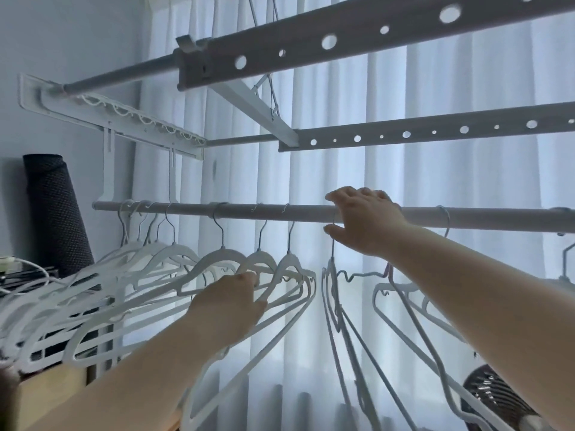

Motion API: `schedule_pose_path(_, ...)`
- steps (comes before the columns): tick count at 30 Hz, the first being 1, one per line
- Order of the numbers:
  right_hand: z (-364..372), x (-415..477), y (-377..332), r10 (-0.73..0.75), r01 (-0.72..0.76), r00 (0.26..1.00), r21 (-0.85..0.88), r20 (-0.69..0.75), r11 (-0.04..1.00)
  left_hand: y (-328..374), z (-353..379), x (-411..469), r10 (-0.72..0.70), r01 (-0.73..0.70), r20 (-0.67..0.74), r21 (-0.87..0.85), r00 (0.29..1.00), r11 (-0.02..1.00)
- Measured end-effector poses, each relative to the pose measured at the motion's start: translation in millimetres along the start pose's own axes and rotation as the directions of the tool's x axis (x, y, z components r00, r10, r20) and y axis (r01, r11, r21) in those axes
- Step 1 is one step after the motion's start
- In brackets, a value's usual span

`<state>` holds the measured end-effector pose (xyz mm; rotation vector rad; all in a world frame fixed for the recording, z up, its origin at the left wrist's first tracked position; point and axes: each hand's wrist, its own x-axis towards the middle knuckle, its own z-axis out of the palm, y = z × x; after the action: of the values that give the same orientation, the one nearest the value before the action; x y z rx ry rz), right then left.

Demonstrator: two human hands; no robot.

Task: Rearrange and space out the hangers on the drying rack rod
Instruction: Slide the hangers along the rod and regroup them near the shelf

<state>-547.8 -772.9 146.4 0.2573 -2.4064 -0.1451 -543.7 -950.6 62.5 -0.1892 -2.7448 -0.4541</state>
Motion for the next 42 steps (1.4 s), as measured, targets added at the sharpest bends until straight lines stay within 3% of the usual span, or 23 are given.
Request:
schedule_pose_path(3, 3, 4, -5, 0.042, -0.041, 0.998, -0.025, 0.039, 0.999, -7, 6, 5, 0.016, -0.013, 0.063, -0.047, 0.998, 0.999)
schedule_pose_path(10, 5, 3, 1, 0.106, -0.104, 0.994, -0.065, 0.027, 0.992, -14, 9, 17, 0.054, -0.052, 0.018, -0.079, 0.998, 0.995)
schedule_pose_path(22, 1, -7, 14, 0.077, -0.075, 0.997, -0.132, 0.007, 0.988, 3, 14, 38, 0.076, -0.076, 0.006, -0.041, 0.997, 0.996)
schedule_pose_path(32, 1, -12, 18, 0.059, -0.06, 0.998, -0.155, -0.015, 0.986, -4, 37, 40, 0.03, -0.016, 0.199, -0.073, 0.979, 0.997)
schedule_pose_path(40, 2, -12, 12, 0.101, -0.097, 0.995, -0.118, 0.026, 0.988, -32, 30, -2, 0.019, 0.022, 0.224, -0.179, 0.974, 0.984)
schedule_pose_path(42, 2, -14, 6, 0.08, -0.082, 0.997, -0.101, -0.023, 0.992, -39, 26, -19, 0.006, 0.039, 0.227, -0.197, 0.974, 0.98)
